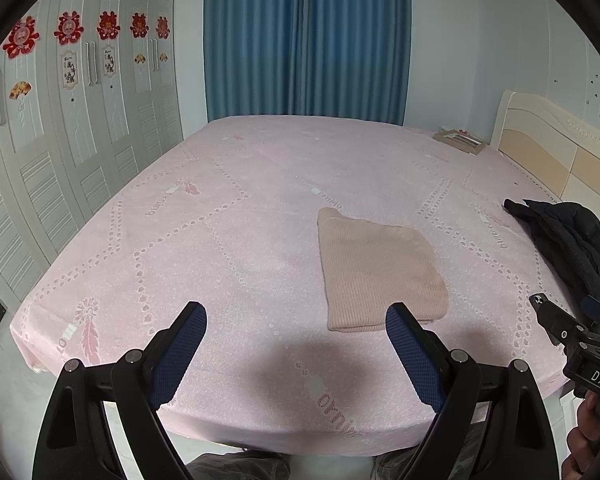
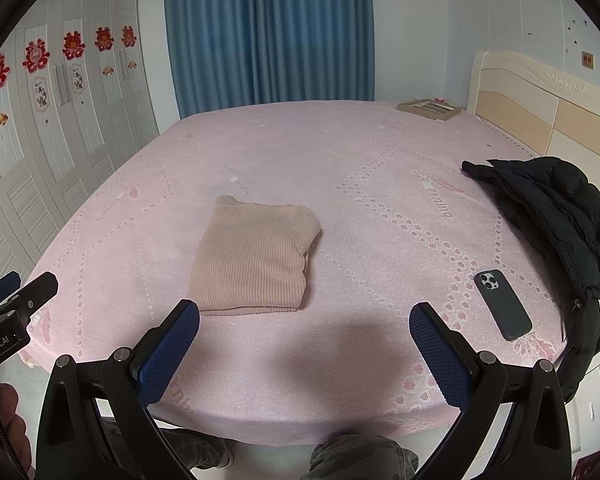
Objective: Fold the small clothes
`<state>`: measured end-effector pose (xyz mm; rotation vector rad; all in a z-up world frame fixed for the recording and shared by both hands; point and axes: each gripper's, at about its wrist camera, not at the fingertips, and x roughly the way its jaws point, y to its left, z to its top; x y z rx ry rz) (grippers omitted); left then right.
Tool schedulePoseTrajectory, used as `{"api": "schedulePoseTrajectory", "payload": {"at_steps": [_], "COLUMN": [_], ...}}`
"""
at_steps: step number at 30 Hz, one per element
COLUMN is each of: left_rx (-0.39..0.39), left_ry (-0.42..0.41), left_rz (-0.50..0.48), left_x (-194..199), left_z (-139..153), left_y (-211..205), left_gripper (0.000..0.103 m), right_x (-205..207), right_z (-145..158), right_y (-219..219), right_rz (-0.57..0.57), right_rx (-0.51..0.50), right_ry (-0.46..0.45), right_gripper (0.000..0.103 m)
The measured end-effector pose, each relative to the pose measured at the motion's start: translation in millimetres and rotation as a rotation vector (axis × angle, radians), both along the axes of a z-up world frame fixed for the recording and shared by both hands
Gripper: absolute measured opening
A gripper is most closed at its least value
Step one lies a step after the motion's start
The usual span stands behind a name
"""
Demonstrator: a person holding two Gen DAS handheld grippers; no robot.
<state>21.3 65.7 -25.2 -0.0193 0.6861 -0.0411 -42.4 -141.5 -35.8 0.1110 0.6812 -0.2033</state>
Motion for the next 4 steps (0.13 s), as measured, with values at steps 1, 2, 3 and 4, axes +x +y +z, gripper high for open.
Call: {"api": "schedulePoseTrajectory", "payload": {"at_steps": [1,2,3,4], "left_rx": [-0.001,-0.002,-0.001,-0.001], "left_ry": [-0.001,-0.002,-0.005,-0.01], "left_rz": [-0.001,-0.002,-0.002,-0.002], "left_x": [0.1,0.6,0.5,0.7], "left_z": [0.5,1.2,1.9,2.7], "left_y": [-0.4,-0.2,-0.5,-0.6], "left_gripper": [0.091,0.091,0.091,0.091], "right_x": [-0.6,-0.7,-0.8,-0.8], "right_z": [0.5,1.0,1.5,1.8], "right_y": [0.4,0.3,0.3,0.4], "right_rz": [-0.001,-0.001,0.0,-0.001], "right_rx": [0.001,0.002,0.002,0.001], "right_ry": [-0.001,-0.002,-0.002,-0.003], "right_gripper": [0.103,0.103,0.103,0.103]}}
